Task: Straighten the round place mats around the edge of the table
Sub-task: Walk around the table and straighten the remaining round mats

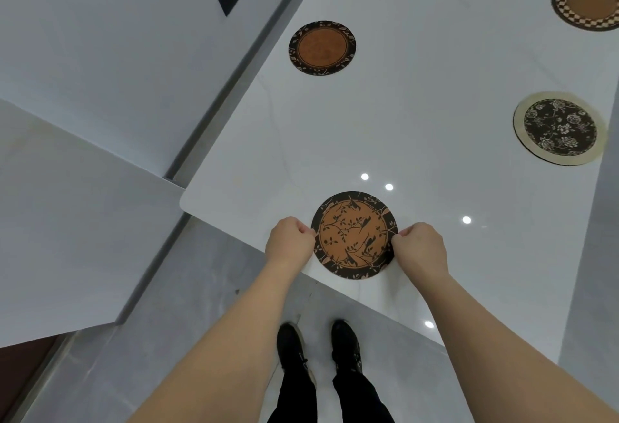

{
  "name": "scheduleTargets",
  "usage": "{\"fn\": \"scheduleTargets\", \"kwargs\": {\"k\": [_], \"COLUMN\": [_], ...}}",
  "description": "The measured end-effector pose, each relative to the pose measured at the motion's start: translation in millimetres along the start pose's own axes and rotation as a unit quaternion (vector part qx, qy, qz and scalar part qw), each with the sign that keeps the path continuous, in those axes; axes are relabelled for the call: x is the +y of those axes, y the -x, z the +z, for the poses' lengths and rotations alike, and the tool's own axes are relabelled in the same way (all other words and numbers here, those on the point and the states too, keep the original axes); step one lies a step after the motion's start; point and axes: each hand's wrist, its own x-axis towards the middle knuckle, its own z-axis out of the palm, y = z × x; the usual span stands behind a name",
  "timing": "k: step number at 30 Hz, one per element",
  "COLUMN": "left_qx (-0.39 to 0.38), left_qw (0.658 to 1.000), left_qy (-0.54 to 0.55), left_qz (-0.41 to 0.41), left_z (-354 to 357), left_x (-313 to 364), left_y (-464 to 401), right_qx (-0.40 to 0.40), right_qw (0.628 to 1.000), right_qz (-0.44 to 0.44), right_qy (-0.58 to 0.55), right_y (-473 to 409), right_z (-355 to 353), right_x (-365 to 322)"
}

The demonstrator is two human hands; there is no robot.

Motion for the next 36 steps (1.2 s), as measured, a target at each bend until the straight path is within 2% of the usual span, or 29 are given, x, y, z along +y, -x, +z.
{"fn": "scheduleTargets", "kwargs": {"k": [24, 28, 31, 36], "left_qx": [0.026, 0.023, 0.035, 0.115], "left_qw": [1.000, 0.999, 0.997, 0.984], "left_qy": [-0.005, -0.017, -0.044, -0.114], "left_qz": [0.002, 0.020, 0.049, 0.079], "left_z": [9.7, 8.9, -5.8, -71.0], "left_x": [-17.8, -17.3, -18.4, -38.8], "left_y": [22.2, 26.4, 34.3, 57.1], "right_qx": [0.004, -0.001, 0.020, 0.011], "right_qw": [1.000, 0.999, 0.990, 0.931], "right_qz": [-0.021, -0.032, -0.093, -0.313], "right_qy": [0.002, 0.038, 0.105, 0.186], "right_y": [20.3, 21.1, 33.2, 74.6], "right_z": [9.6, 4.2, -2.5, 9.2], "right_x": [16.8, 13.6, -1.6, -61.0]}}
